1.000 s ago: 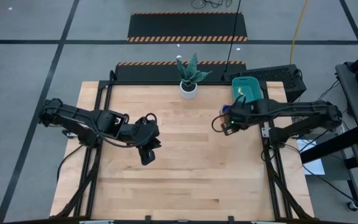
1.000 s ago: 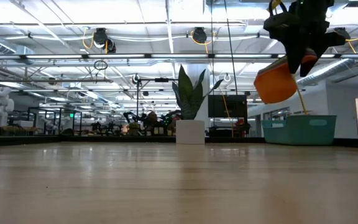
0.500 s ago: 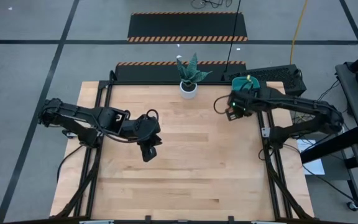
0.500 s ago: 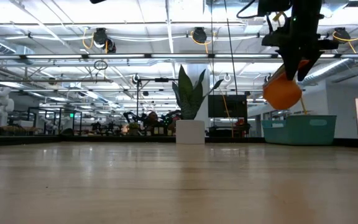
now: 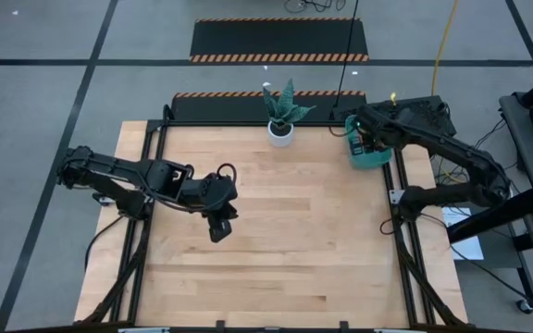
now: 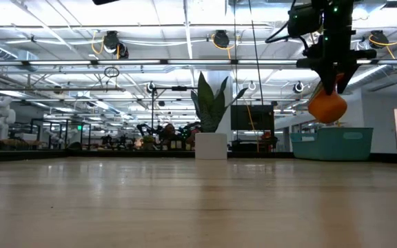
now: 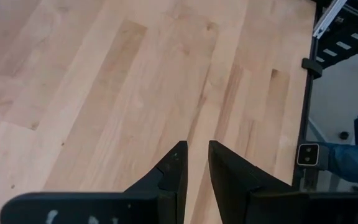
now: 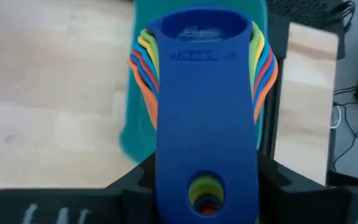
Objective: Nest measuring cups in basket
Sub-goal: Put the nested measuring cups into the green bin, then return to Home Position
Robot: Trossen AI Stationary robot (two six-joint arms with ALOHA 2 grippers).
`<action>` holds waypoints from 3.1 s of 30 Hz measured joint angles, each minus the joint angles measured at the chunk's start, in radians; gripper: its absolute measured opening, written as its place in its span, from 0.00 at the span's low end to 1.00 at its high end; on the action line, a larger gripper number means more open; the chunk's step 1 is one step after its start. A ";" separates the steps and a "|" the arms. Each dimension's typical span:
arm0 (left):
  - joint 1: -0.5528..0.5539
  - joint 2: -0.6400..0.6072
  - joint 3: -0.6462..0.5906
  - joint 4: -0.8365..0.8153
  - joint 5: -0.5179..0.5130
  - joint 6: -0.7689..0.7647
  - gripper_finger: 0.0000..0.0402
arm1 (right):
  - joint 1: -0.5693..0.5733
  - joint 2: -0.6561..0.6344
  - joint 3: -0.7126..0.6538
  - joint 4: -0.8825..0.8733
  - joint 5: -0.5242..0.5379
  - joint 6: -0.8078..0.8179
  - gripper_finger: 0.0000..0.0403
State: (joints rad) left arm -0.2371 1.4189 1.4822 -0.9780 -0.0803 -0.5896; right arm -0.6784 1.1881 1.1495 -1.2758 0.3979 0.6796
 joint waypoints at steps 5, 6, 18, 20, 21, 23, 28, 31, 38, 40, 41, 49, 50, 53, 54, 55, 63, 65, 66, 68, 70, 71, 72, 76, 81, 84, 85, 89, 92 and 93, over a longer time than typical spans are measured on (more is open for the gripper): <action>0.000 0.000 0.000 0.000 0.003 -0.003 0.17 | -0.081 0.000 -0.040 0.130 -0.003 -0.056 0.31; 0.000 0.000 0.000 0.000 0.005 -0.005 0.17 | -0.095 0.000 -0.056 0.157 -0.004 -0.060 0.31; 0.000 0.000 0.000 -0.002 0.059 -0.082 0.17 | -0.213 0.001 -0.295 0.559 -0.012 -0.103 0.30; 0.000 0.000 0.000 -0.003 0.059 -0.094 0.17 | -0.227 0.001 -0.333 0.630 -0.030 -0.116 0.29; 0.000 0.000 0.000 -0.003 0.060 -0.095 0.17 | -0.232 0.001 -0.352 0.663 -0.036 -0.119 0.29; 0.000 0.000 0.000 -0.003 0.063 -0.096 0.17 | -0.234 0.006 -0.380 0.699 -0.033 -0.128 0.29; 0.000 0.000 0.000 -0.003 0.064 -0.097 0.17 | -0.234 0.029 -0.409 0.744 -0.031 -0.162 0.30; 0.001 0.000 0.000 -0.003 0.064 -0.092 0.17 | -0.234 0.049 -0.415 0.750 -0.032 -0.172 0.30; 0.003 0.000 0.000 -0.003 0.064 -0.092 0.17 | -0.234 0.079 -0.415 0.744 -0.035 -0.170 0.30; 0.003 0.000 0.000 -0.003 0.064 -0.093 0.17 | -0.234 0.080 -0.416 0.732 -0.041 -0.169 0.30; 0.003 0.000 0.000 -0.003 0.064 -0.094 0.17 | -0.234 0.080 -0.415 0.727 -0.050 -0.169 0.30; 0.003 0.000 0.000 -0.003 0.064 -0.088 0.17 | -0.234 0.080 -0.415 0.669 -0.088 -0.161 0.30; 0.003 0.000 0.000 -0.003 0.064 -0.084 0.17 | -0.233 0.080 -0.415 0.662 -0.089 -0.154 0.30; 0.003 0.000 0.000 -0.003 0.064 -0.073 0.17 | -0.224 0.080 -0.415 0.643 -0.103 -0.128 0.30; 0.003 0.000 0.000 -0.003 0.064 -0.072 0.17 | -0.221 0.080 -0.415 0.637 -0.112 -0.120 0.30; 0.003 0.000 0.000 -0.003 0.064 -0.071 0.17 | -0.216 0.080 -0.415 0.634 -0.115 -0.113 0.30; 0.003 0.000 0.000 -0.003 0.064 -0.071 0.17 | -0.162 0.080 -0.415 0.578 -0.115 -0.044 0.30; 0.003 0.000 0.000 -0.003 0.064 -0.073 0.17 | -0.149 0.080 -0.415 0.559 -0.115 -0.024 0.31; 0.003 0.000 0.000 -0.003 0.064 -0.075 0.17 | -0.143 0.080 -0.415 0.549 -0.115 -0.013 0.31; 0.003 0.000 0.000 -0.003 0.064 -0.080 0.17 | -0.134 0.080 -0.415 0.527 -0.114 0.008 0.35; 0.003 0.000 0.000 -0.003 0.064 -0.092 0.17 | -0.128 0.080 -0.415 0.510 -0.111 0.028 0.39; 0.003 0.000 0.000 -0.003 0.064 -0.094 0.17 | -0.124 0.080 -0.415 0.501 -0.107 0.039 0.41; 0.003 0.000 0.000 -0.003 0.064 -0.097 0.17 | -0.122 0.080 -0.415 0.494 -0.101 0.048 0.43; -0.001 0.000 0.000 -0.003 0.064 -0.101 0.17 | -0.110 0.080 -0.415 0.469 -0.088 0.075 0.52; -0.001 0.000 0.000 -0.003 0.064 -0.098 0.17 | -0.081 0.058 -0.415 0.457 -0.088 0.107 0.60; -0.001 0.000 0.000 -0.003 0.064 -0.096 0.17 | -0.071 0.026 -0.415 0.459 -0.083 0.120 0.63; -0.001 0.000 0.000 -0.003 0.064 -0.096 0.17 | -0.071 0.013 -0.415 0.459 -0.082 0.120 0.64; -0.001 0.000 0.000 -0.003 0.064 -0.095 0.17 | -0.072 -0.044 -0.415 0.460 -0.082 0.113 0.65; -0.001 0.000 0.000 -0.003 0.064 -0.094 0.17 | -0.065 -0.095 -0.415 0.462 -0.100 0.100 0.65; -0.001 0.000 0.000 -0.003 0.064 -0.093 0.17 | -0.060 -0.113 -0.415 0.462 -0.112 0.097 0.65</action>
State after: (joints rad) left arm -0.2379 1.4189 1.4822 -0.9806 -0.0166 -0.6825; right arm -0.7381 1.0753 0.7341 -0.8135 0.2857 0.7765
